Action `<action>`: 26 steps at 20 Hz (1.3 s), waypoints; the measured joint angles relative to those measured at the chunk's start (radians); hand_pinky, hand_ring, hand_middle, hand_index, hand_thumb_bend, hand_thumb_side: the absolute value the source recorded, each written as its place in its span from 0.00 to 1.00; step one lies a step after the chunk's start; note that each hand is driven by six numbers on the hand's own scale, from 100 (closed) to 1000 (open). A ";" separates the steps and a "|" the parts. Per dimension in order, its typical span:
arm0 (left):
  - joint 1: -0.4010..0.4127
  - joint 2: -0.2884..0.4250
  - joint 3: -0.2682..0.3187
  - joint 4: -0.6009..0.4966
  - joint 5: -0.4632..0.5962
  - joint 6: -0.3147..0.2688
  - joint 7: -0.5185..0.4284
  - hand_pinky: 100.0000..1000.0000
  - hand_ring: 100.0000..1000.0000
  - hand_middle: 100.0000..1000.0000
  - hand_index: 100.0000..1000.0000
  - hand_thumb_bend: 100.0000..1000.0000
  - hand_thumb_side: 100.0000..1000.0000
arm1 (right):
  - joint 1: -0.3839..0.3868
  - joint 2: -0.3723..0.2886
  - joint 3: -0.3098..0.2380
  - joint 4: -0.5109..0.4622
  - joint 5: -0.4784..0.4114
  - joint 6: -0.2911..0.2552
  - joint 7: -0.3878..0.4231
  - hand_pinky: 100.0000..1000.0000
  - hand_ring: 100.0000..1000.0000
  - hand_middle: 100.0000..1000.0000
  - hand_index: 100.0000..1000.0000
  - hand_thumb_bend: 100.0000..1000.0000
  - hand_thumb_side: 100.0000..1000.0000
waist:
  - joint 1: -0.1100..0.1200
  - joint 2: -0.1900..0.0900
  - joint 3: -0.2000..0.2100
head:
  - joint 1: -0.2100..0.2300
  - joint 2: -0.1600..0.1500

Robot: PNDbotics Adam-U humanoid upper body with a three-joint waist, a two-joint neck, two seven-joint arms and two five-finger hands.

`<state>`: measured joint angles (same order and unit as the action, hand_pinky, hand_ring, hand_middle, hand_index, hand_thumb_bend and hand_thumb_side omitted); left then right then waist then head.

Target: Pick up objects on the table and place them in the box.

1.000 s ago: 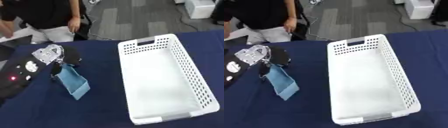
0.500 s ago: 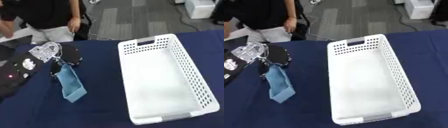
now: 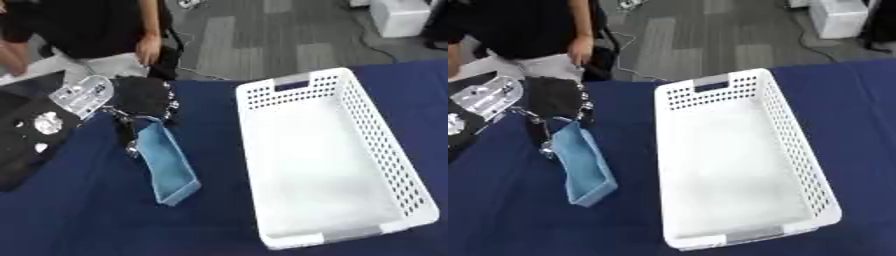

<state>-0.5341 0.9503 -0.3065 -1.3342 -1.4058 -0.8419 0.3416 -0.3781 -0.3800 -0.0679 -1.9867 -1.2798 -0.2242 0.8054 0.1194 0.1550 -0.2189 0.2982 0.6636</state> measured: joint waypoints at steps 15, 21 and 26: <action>-0.004 0.072 0.196 0.033 -0.033 0.173 0.223 0.00 0.00 0.00 0.05 0.83 0.45 | 0.009 0.000 -0.001 0.000 0.012 -0.001 0.001 0.71 0.72 0.77 0.82 0.00 0.89 | -0.003 0.000 0.015 | -0.013 -0.002; -0.050 0.067 0.230 0.050 -0.017 0.209 0.221 0.00 0.00 0.00 0.05 0.83 0.41 | 0.010 0.000 -0.001 0.000 0.013 0.000 0.003 0.71 0.72 0.77 0.82 0.00 0.89 | -0.002 0.000 0.010 | -0.016 -0.010; -0.127 0.027 0.235 0.069 -0.017 0.214 0.202 0.00 0.00 0.00 0.05 0.82 0.35 | 0.010 0.000 0.000 0.000 0.013 0.005 0.007 0.72 0.72 0.77 0.82 0.00 0.89 | -0.001 0.000 0.002 | -0.016 -0.015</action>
<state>-0.6613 0.9776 -0.0718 -1.2648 -1.4233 -0.6278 0.5439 -0.3685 -0.3803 -0.0677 -1.9867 -1.2667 -0.2191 0.8123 0.1182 0.1552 -0.2174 0.2819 0.6483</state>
